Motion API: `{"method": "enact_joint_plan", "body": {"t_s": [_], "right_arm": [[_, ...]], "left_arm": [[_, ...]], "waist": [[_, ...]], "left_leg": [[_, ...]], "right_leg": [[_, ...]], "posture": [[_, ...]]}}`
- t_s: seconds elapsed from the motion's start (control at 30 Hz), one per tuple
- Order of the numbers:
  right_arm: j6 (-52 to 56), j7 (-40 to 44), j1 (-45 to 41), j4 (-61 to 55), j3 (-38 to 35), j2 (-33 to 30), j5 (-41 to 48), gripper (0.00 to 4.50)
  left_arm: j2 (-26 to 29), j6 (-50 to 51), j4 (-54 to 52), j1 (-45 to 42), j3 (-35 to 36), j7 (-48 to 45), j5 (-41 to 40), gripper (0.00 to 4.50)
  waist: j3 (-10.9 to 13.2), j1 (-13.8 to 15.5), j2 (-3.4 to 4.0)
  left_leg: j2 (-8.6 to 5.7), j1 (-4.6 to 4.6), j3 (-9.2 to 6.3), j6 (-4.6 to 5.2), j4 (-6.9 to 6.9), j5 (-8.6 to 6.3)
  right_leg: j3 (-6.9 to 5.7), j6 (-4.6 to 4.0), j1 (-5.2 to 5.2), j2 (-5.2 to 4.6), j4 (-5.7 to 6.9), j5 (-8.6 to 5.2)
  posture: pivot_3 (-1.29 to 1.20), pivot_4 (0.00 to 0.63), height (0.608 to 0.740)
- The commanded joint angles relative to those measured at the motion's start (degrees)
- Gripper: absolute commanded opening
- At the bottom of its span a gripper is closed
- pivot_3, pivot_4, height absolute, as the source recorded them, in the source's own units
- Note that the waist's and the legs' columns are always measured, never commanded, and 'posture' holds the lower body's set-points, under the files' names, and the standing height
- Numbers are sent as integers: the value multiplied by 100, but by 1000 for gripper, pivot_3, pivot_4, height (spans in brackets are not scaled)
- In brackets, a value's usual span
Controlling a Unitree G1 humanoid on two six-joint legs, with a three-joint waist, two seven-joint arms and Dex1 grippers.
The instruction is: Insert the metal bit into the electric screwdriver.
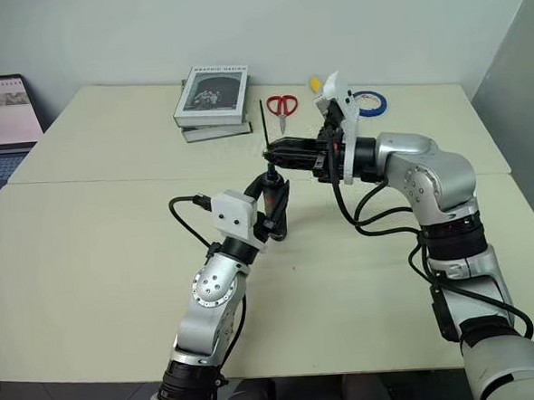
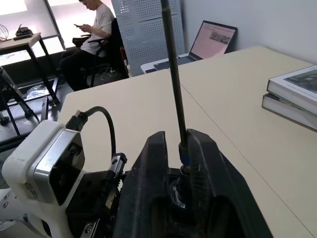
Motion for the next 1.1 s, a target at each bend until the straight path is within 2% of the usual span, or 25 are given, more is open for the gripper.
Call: {"method": "enact_joint_plan", "body": {"t_s": [0.03,0.27,0.3,0.57,0.6,0.7,0.73,0.9,0.93,1.1], "right_arm": [[-18,153,-34,-250,56,63,138,1629],[-64,34,-44,-215,-21,129,104,3261],[-57,-31,-71,-173,-47,171,100,3378],[85,-230,-202,-50,-287,381,302,3382],[88,-242,-222,-11,-324,386,322,3091],[100,-270,-257,65,-405,377,392,2871],[101,-268,-259,73,-410,368,403,2503],[87,-256,-275,124,-436,403,427,1466],[72,-252,-275,134,-430,408,420,1116],[32,-245,-295,195,-418,437,409,149]], "left_arm": [[3,-12,-67,-73,17,-19,21,1662],[4,-6,-70,-74,8,-27,22,1662],[9,-7,-63,-78,12,-33,18,1662],[22,-12,-40,-96,23,-47,12,1662],[22,-11,-41,-97,24,-45,15,1662],[21,-6,-50,-92,24,-45,20,1662],[20,-4,-51,-91,25,-45,21,1662],[24,-8,-40,-107,38,-56,14,1662],[25,-8,-43,-108,38,-57,16,1662],[24,-8,-47,-109,48,-69,26,1662]], "waist": [[0,1,0],[0,2,0],[0,2,0],[0,3,0],[0,3,0],[0,2,0],[0,2,0],[0,0,1],[0,0,1],[0,1,1]], "left_leg": [[0,0,0,0,0,0],[0,0,0,0,0,0],[0,0,0,0,-1,0],[0,0,0,0,-1,0],[0,0,0,0,-1,0],[0,0,0,0,-1,0],[0,0,0,0,-1,0],[0,0,0,0,-1,0],[0,0,0,0,-1,0],[0,-1,-1,0,0,0]], "right_leg": [[0,0,0,0,0,0],[-1,-1,0,0,0,0],[-1,-1,0,0,0,0],[-1,-2,0,0,0,1],[-1,-2,0,0,0,1],[-1,-2,0,0,0,1],[-1,-2,0,0,0,1],[-1,-2,0,0,0,1],[-2,-2,0,0,0,1],[-1,-3,0,0,1,2]], "posture": [[0,150,740],[0,150,740],[0,150,740],[0,150,740],[0,150,740],[0,150,740],[0,150,740],[0,150,740],[0,150,740],[0,150,740]]}}
